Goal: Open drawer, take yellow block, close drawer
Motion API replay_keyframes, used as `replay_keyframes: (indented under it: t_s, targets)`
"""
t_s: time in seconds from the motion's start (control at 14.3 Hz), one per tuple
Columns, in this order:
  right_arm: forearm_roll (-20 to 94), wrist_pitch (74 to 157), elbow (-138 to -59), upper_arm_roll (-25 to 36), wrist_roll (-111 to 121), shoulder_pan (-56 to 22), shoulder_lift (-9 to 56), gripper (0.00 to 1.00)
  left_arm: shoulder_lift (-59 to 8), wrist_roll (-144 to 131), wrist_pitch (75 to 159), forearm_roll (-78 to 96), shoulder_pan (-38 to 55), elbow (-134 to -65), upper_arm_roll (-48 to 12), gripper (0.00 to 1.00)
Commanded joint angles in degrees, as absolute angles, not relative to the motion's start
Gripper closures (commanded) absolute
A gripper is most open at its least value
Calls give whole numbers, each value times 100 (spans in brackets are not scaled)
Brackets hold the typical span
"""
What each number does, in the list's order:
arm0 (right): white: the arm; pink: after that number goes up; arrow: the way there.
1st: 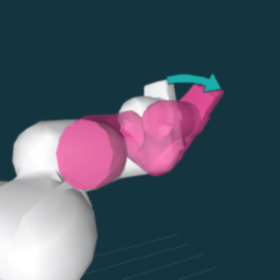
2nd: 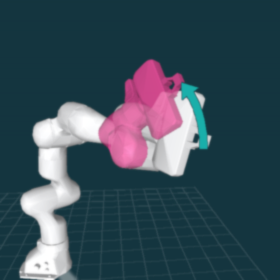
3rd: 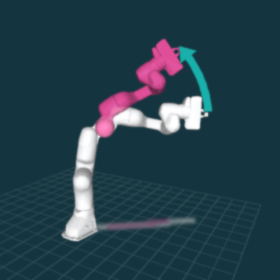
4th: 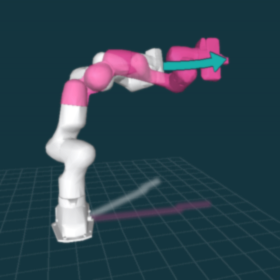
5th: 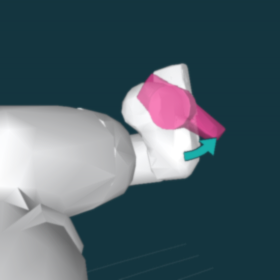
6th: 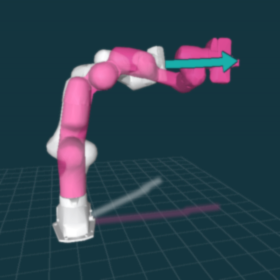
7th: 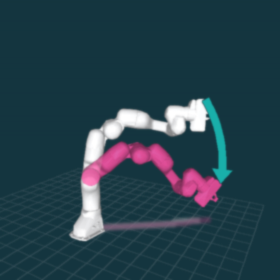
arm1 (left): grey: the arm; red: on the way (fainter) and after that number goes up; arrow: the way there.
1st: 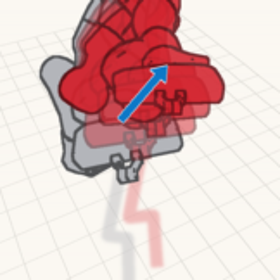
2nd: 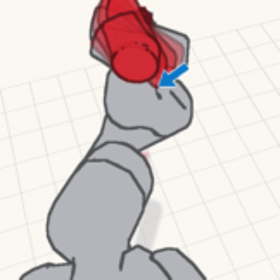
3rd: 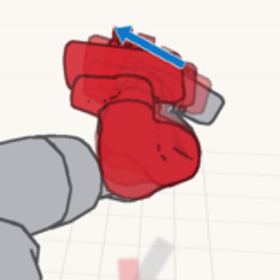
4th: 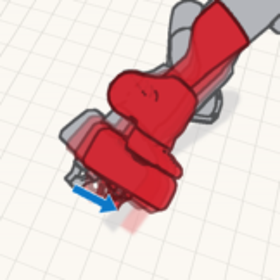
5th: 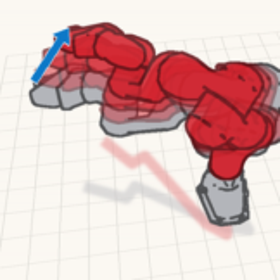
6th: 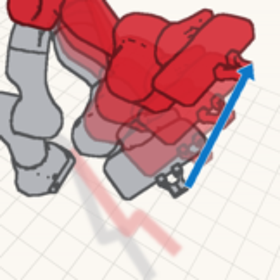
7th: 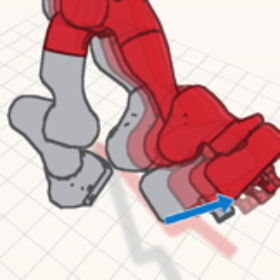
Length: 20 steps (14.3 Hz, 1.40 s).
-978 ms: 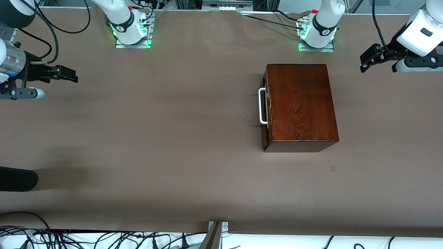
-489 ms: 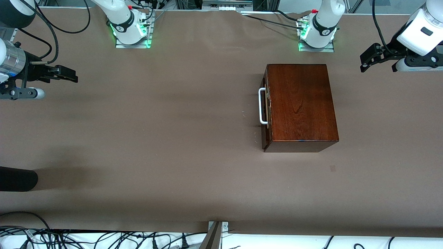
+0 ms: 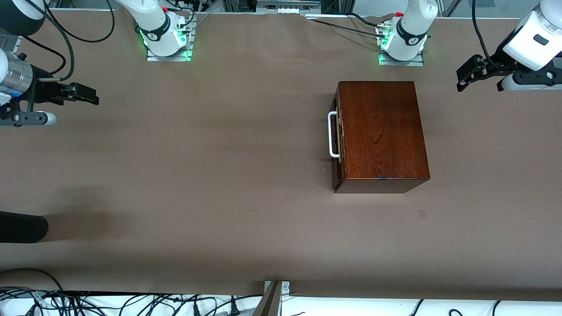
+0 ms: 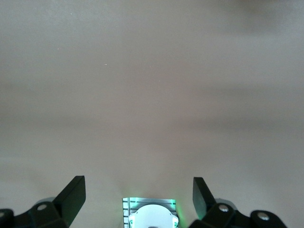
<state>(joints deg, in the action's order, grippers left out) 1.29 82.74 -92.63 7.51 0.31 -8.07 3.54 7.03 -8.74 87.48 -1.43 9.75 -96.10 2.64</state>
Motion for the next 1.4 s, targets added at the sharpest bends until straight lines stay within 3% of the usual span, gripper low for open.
replay_keyframes:
  t_s: [0.0,1.33]
  targets:
    - [62,8262,-9264,765,53,-826,316,0,747,-852,8657,-53,940,-9554,229,0]
    - [44,8323,-9264,765,53,-826,325,0,738,-1141,8666,-53,1028,-9562,176,0]
